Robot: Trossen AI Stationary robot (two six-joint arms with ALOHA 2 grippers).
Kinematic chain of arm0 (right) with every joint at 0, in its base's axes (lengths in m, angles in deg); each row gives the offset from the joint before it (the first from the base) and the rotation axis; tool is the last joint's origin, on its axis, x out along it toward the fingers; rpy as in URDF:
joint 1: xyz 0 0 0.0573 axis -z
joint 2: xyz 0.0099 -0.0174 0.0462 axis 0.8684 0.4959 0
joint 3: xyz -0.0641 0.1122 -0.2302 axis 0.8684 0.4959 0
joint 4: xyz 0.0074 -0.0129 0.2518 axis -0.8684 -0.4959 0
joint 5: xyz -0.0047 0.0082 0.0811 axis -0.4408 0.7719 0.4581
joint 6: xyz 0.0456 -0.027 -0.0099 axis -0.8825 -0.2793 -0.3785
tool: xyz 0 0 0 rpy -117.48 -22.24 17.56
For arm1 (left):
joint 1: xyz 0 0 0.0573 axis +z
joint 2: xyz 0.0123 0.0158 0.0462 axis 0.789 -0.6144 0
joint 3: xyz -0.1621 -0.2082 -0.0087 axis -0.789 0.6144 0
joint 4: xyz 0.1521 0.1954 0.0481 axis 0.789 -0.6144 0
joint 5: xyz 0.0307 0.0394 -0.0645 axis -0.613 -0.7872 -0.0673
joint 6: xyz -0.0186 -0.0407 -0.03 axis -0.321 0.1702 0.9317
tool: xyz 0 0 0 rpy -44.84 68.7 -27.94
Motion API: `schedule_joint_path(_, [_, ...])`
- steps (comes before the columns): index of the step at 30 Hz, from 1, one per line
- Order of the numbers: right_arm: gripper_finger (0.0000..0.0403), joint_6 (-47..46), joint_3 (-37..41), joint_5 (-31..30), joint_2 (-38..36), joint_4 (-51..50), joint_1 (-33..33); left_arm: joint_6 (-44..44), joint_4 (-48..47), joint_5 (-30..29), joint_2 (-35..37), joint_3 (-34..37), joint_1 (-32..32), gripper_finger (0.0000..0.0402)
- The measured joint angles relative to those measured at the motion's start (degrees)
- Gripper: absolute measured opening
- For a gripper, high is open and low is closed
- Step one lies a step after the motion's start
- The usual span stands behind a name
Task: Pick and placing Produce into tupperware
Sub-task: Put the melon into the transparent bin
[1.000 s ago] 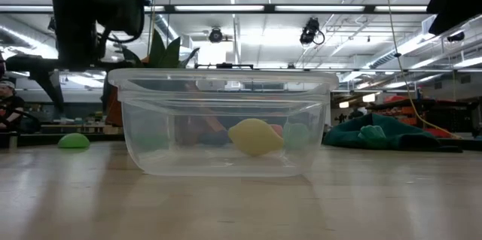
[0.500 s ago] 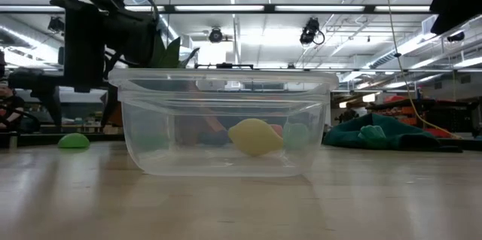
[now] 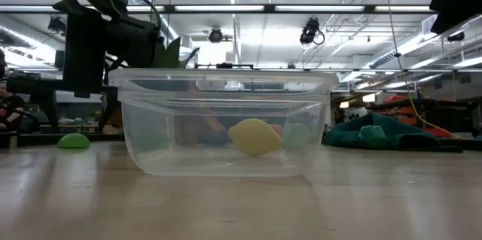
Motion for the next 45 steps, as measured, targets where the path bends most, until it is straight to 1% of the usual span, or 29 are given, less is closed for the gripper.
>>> schedule_joint_path(5, [0.0199, 0.01, 0.01, 0.04, 0.0, 0.74, 0.0, 1.58, 5.09, 5.37, 0.16, 4.46, -0.34, 0.0311])
schedule_joint_path(6, [0.0199, 0.03, 0.0, 0.14, 0.0, 1.0, 0.0, 1.3, 5.44, 5.49, 0.16, 4.87, -0.63, 0.0311])
schedule_joint_path(11, [0.0199, 0.32, 0.0, 0.25, 0.0, 1.23, 0.0, 2.77, 5.54, 4.1, 0.18, 5.27, -1.75, 0.0311])
schedule_joint_path(16, [0.0199, 0.47, 0.0, 1.38, 0.0, 1.41, 0.0, 1.54, 6.04, 3.67, 0.18, 5.28, -1.39, 0.0311])
schedule_joint_path(24, [0.0199, 0.29, 0.0, 1.46, 0.0, 1.71, 0.0, 1.39, 6.35, 2.84, 0.16, 5.3, -1.33, 0.0305])
schedule_joint_path(29, [0.0199, 0.33, 0.01, 1.46, 0.0, 2.98, 0.0, 0.77, 4.4, 0.59, 0.16, 5.3, -1.33, 0.0296])
schedule_joint_path(33, [0.0199, 0.33, 0.02, 1.44, 0.0, 3.05, 0.0, -2.77, 4.14, -2.55, 0.16, 5.3, -1.33, 0.0295])
schedule_joint_path(36, [0.0199, 0.33, 0.0, 1.46, 0.0, 3.07, 0.0, -4.76, 4.14, -3.78, 0.16, 5.3, -1.35, 0.0295])
schedule_joint_path(39, [0.0199, 0.31, 0.01, 1.44, 0.0, 3.07, 0.0, -5.41, 5.25, -4.03, 0.16, 6.11, -1.33, 0.0295])
schedule_joint_path(43, [0.0199, 0.29, 0.0, 1.44, 0.0, 3.11, 0.0, -4.14, 9.9, -2.5, 0.37, 9.26, -1.42, 0.0295])
schedule_joint_path(45, [0.0199, 0.25, 0.0, 1.44, 0.0, 3.44, 0.0, -3.82, 10.52, -2.09, 0.48, 9.95, -1.64, 0.0295])
